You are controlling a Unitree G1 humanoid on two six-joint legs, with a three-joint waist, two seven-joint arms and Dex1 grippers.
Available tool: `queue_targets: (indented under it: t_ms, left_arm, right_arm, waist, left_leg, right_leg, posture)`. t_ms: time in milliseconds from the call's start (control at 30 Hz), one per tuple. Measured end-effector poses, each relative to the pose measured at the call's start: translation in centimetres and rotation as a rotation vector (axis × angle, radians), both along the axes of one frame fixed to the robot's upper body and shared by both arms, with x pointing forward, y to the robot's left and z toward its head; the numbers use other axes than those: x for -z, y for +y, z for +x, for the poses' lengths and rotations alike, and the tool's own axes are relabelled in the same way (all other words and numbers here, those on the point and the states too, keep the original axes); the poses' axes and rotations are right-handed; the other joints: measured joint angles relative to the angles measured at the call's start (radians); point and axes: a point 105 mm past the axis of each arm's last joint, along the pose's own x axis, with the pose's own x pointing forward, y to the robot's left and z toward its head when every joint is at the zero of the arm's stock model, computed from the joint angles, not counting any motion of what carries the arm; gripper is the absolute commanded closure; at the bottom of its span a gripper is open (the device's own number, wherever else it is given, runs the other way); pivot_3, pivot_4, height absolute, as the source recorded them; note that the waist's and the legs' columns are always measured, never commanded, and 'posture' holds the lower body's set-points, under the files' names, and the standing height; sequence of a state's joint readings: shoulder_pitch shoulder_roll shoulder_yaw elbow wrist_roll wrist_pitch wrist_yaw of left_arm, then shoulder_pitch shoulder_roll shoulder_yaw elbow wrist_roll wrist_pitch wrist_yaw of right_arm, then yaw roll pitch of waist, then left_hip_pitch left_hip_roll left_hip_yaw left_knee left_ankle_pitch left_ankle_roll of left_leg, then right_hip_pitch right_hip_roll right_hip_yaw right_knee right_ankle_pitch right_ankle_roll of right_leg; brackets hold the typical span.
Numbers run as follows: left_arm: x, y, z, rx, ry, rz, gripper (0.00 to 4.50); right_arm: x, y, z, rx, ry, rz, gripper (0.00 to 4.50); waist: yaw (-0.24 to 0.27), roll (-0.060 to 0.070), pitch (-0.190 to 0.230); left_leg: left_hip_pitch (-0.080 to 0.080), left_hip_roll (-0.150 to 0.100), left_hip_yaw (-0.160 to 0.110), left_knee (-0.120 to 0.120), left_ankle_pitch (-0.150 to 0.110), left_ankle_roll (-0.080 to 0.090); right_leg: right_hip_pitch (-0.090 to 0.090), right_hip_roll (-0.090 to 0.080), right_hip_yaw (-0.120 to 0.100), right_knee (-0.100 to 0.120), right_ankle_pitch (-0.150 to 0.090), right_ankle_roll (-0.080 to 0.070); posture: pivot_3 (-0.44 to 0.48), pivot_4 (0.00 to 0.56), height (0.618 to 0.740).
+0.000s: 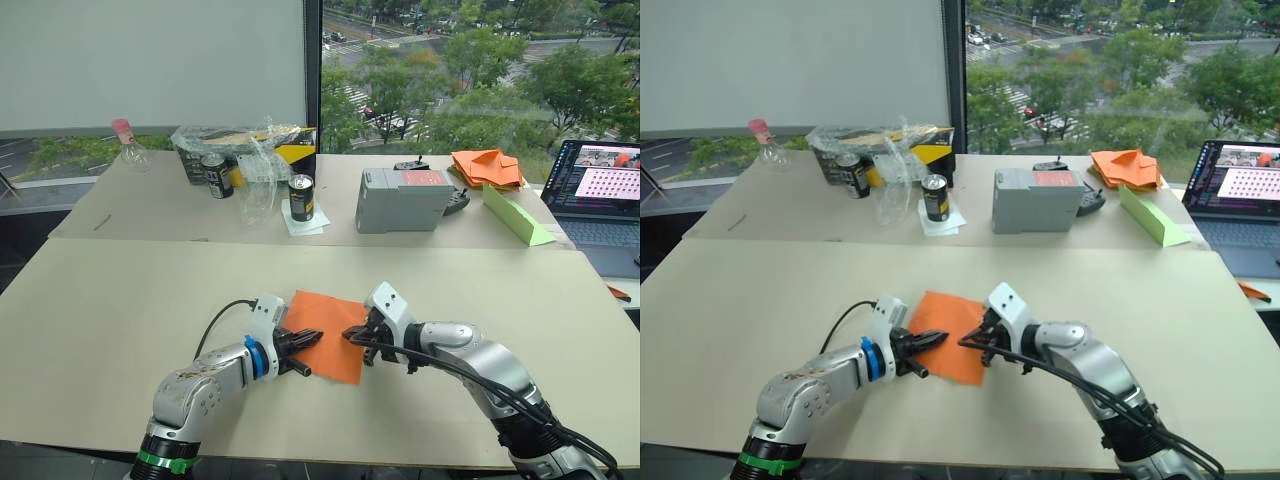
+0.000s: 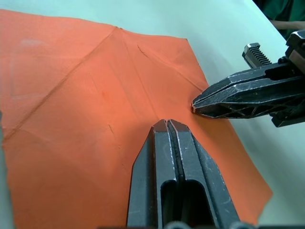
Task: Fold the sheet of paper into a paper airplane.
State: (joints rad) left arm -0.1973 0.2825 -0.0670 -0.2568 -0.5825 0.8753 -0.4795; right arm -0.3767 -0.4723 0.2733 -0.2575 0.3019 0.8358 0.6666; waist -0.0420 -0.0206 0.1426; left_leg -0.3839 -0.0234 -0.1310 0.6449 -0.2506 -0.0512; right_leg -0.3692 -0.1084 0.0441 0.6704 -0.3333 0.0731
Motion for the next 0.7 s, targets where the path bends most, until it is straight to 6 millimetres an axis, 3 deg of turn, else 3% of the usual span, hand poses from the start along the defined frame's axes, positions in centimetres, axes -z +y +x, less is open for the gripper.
queue_targets:
  t_ms: [500, 600, 700]
  left_arm:
    - [0.1, -0.3, -0.1, -0.001, 0.007, -0.013, 4.49]
    - [0.2, -0.3, -0.1, -0.001, 0.009, -0.012, 4.50]
    - [0.2, -0.3, -0.2, 0.001, 0.009, -0.012, 4.50]
  right_arm:
    - [-2.4, -1.8, 1.5, 0.155, 0.064, 0.178, 4.50]
    - [-3.7, -2.7, 2.3, 0.208, 0.041, 0.211, 3.64]
    - [-3.6, -3.4, 2.6, 0.255, 0.049, 0.210, 2.59]
  waist:
    - [0.000, 0.000, 0.000]
    - [0.000, 0.000, 0.000]
    - [0.000, 0.000, 0.000]
  left_leg:
    - [0.000, 0.000, 0.000, 0.000, 0.000, 0.000]
    - [0.000, 0.000, 0.000, 0.000, 0.000, 0.000]
    - [0.000, 0.000, 0.000, 0.000, 0.000, 0.000]
  right_leg:
    - [0.000, 0.000, 0.000, 0.000, 0.000, 0.000]
    - [0.000, 0.000, 0.000, 0.000, 0.000, 0.000]
    - [0.000, 0.000, 0.000, 0.000, 0.000, 0.000]
  posture:
    - [0.000, 0.150, 0.740]
    - [0.000, 0.150, 0.740]
    - [0.000, 0.150, 0.740]
